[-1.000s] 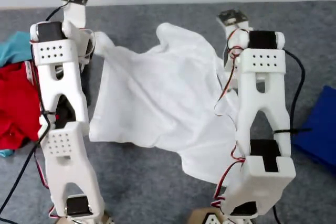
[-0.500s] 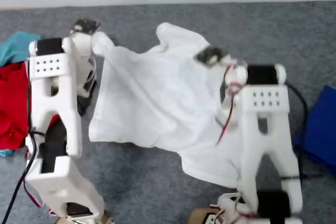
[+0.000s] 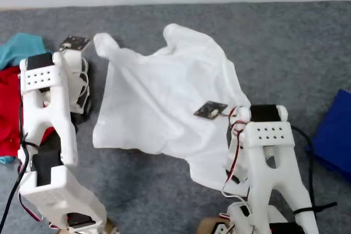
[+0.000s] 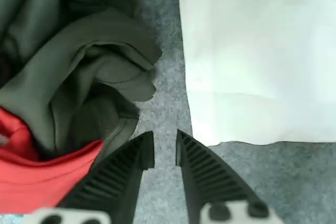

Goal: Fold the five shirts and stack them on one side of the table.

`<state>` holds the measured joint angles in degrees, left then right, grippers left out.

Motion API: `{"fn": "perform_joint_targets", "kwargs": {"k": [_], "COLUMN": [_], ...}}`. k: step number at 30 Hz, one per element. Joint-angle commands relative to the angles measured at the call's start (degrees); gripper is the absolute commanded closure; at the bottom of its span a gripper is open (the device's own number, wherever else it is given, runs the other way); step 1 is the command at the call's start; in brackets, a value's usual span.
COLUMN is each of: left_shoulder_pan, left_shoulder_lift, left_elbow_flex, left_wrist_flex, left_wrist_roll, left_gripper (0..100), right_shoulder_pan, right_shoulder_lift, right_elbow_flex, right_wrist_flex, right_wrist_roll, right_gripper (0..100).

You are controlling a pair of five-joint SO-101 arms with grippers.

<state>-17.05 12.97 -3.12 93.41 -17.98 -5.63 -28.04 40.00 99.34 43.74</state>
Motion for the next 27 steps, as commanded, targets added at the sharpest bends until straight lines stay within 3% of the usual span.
{"fn": "perform_joint_targets", "kwargs": {"k": [1, 8, 18, 27], "left_shoulder_pan": [-0.6, -0.3, -0.3, -0.5], "left_shoulder_lift": [-3.2, -3.1, -3.1, -3.1], "left_elbow_flex": [-0.1, 0.0, 0.0, 0.0], "left_wrist_flex": [-1.1, -1.1, -1.1, -1.1], "left_wrist_roll": [-0.4, -0.4, -0.4, -0.4], "left_gripper": [92, 92, 92, 92], "right_shoulder_pan": [0.0, 0.0, -0.1, -0.1], "right_shoulder_lift": [-2.1, -2.1, -2.0, -2.0], "right_elbow_flex": [2.1, 12.5, 19.9, 24.3], "right_wrist_flex": [-2.7, -11.6, -20.8, -27.5], "right_wrist_roll": [0.4, -8.2, -6.9, -6.8], "right_gripper": [78.5, 78.3, 72.0, 72.1]}}
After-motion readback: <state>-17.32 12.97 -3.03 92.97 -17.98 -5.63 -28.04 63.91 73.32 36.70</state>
